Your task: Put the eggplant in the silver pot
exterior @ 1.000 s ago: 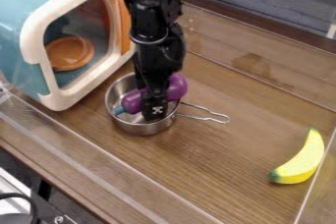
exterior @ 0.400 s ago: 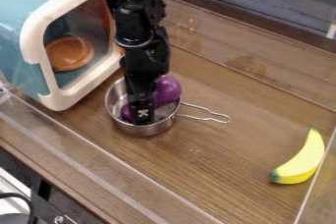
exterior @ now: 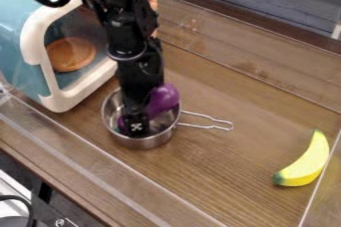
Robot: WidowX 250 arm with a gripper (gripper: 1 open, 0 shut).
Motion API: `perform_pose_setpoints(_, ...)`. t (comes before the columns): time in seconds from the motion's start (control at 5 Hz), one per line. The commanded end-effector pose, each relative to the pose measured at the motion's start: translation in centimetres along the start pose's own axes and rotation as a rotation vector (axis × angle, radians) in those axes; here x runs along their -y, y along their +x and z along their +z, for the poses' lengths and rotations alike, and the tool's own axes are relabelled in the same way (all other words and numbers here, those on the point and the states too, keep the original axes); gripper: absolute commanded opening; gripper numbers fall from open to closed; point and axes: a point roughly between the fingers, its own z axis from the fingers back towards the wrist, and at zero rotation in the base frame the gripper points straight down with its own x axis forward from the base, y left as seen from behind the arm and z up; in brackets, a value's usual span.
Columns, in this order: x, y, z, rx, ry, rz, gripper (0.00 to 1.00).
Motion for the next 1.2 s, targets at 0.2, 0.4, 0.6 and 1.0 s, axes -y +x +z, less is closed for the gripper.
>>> perform_pose_setpoints(0.2,-1.1,-0.8,0.8,0.029,0.035,0.043,0.00)
perform_pose_setpoints(0.4,-1.4,-1.7,0.6,0.033,0.032,0.057,0.00)
perform_pose_setpoints(0.6,-0.9,-1.0,-0.9,0.039,0.022,0.001,1.00)
perform_pose_setpoints(1.0,-0.4,0.6,-1.3,0.050,0.010,-0.005,1.00)
